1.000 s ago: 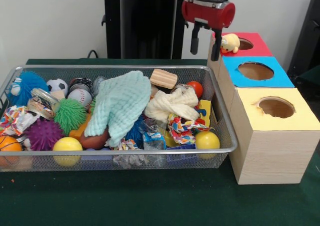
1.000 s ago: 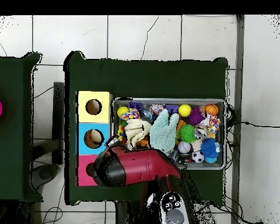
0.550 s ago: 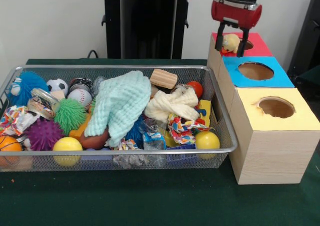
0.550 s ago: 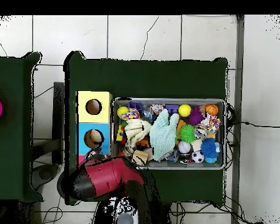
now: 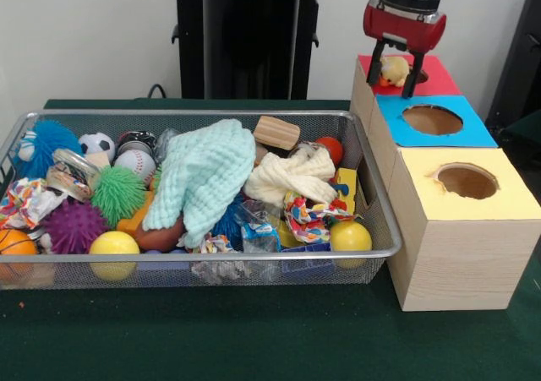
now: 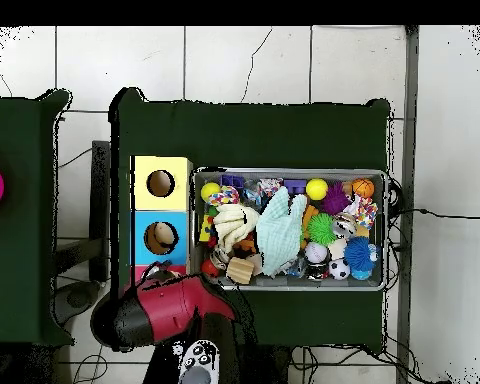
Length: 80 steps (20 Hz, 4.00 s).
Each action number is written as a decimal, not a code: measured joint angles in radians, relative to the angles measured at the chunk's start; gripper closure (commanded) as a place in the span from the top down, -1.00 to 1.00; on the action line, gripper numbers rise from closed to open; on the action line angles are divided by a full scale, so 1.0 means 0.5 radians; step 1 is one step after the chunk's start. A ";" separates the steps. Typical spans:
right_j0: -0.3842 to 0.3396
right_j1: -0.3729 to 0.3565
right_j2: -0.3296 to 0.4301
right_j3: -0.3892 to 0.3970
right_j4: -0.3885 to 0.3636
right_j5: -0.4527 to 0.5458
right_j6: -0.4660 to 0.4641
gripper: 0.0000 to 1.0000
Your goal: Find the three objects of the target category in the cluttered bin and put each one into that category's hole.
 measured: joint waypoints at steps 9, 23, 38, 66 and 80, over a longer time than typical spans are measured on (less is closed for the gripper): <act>0.003 0.006 -0.095 0.000 0.046 0.000 0.000 1.00; 0.220 0.002 -0.253 0.000 0.236 0.000 0.000 1.00; 0.364 0.040 -0.361 0.000 0.415 0.000 0.000 1.00; 0.550 0.209 -0.558 -0.001 0.823 0.000 0.003 1.00; 0.748 0.314 -0.739 -0.010 1.144 0.000 0.018 1.00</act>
